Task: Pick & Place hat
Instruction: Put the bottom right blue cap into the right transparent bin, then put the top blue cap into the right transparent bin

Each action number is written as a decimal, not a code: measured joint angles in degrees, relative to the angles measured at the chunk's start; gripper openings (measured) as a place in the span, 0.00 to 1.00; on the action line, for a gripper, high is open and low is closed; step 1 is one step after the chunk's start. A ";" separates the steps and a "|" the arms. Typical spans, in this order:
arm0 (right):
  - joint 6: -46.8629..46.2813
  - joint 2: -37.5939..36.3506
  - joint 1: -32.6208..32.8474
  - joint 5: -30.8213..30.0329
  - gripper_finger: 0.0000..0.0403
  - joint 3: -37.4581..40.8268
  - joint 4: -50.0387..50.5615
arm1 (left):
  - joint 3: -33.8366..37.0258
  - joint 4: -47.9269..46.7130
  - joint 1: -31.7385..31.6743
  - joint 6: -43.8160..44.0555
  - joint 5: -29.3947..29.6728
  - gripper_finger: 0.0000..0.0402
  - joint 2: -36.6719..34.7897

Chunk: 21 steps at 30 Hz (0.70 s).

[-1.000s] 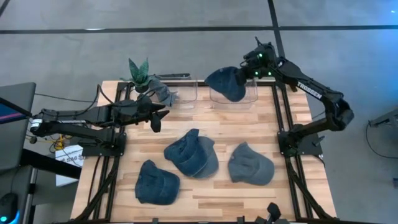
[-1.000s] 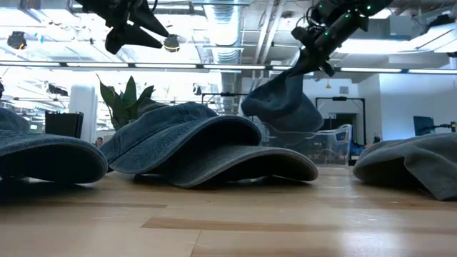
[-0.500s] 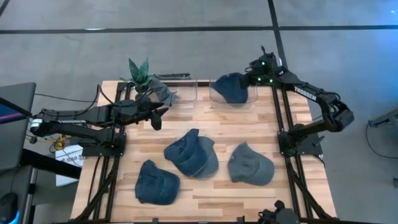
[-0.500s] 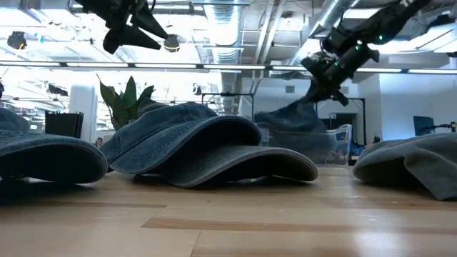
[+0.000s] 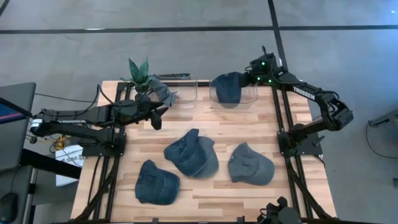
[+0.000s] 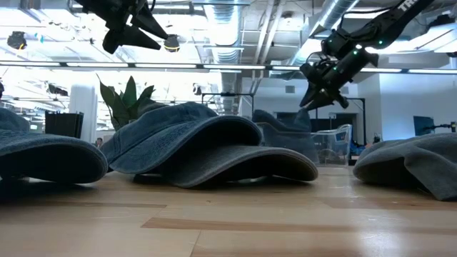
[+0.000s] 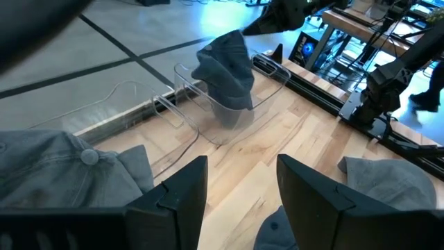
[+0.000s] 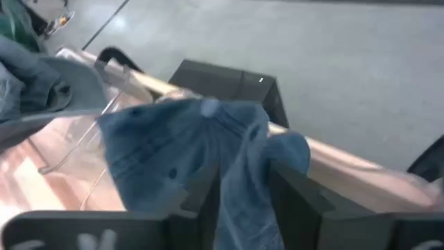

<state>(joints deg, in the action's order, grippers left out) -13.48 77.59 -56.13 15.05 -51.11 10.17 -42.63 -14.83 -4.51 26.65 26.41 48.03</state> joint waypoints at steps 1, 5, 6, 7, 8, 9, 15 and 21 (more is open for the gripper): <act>-0.04 -0.50 -0.41 0.00 0.33 -0.02 -0.04 | 0.00 0.02 0.00 -0.02 0.00 0.41 0.00; -0.06 -3.97 -1.70 0.15 0.44 -0.02 0.12 | 0.00 0.02 0.00 -0.02 0.00 0.41 -0.02; -0.05 -5.45 -1.78 0.41 0.47 -0.01 0.33 | 0.00 0.00 0.00 -0.02 0.00 0.41 -0.01; -0.05 -7.04 -1.78 1.06 0.49 -0.02 0.84 | 0.00 0.00 0.00 -0.05 -0.07 0.41 -0.01; -0.06 -8.81 -1.69 1.73 0.52 -0.02 1.54 | 0.00 0.02 0.00 -0.06 -0.28 0.41 -0.02; -0.04 -10.76 -1.37 2.57 0.53 -0.02 2.24 | 0.00 0.01 -0.01 -0.08 -0.69 0.41 0.00; -0.01 -22.77 4.26 4.06 0.57 -0.02 8.88 | 0.00 1.14 0.00 0.82 -2.68 0.41 0.02; -1.65 -31.84 12.55 0.82 0.52 -0.04 18.30 | -0.15 6.24 0.53 1.70 -5.04 0.41 2.40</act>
<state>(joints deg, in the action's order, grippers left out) -15.13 45.75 -43.58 15.87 -51.16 28.47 -42.79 -8.59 -3.98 28.35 21.38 50.43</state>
